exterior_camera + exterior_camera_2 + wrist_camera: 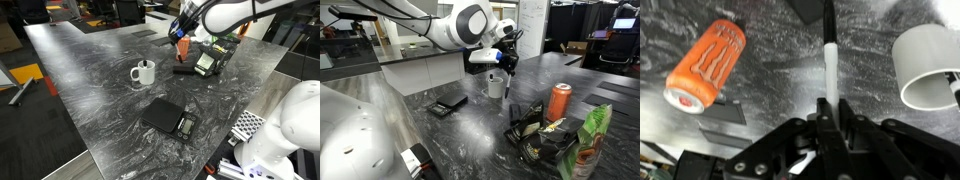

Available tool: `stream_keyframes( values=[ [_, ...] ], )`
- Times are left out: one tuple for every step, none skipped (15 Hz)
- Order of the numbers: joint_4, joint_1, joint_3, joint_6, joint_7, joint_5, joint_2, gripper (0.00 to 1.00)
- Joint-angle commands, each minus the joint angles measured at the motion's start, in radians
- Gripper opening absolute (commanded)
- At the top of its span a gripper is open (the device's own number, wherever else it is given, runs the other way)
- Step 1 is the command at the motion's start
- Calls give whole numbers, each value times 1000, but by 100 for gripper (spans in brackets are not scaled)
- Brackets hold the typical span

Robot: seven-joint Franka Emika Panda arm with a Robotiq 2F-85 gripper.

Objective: Pick the markers in the cup and put them on the counter, then pick the cup and put it on the black object

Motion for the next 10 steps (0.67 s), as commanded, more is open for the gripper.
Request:
stream_keyframes(
  values=[
    [-27, 30, -71, -55, -50, 127, 77, 3],
    [-28, 42, -90, -70, -68, 172, 106, 3],
    [-25, 55, -107, -89, -88, 219, 134, 3],
    [-17, 69, -123, -114, -113, 266, 164, 3],
    [-9, 79, -133, -138, -134, 309, 189, 3],
    [0, 84, -137, -158, -148, 339, 209, 3],
    [10, 83, -137, -179, -152, 357, 225, 3],
    [17, 77, -130, -190, -142, 358, 234, 36],
    [25, 74, -125, -203, -136, 361, 241, 37],
    [29, 69, -118, -208, -123, 351, 246, 44]
  ],
)
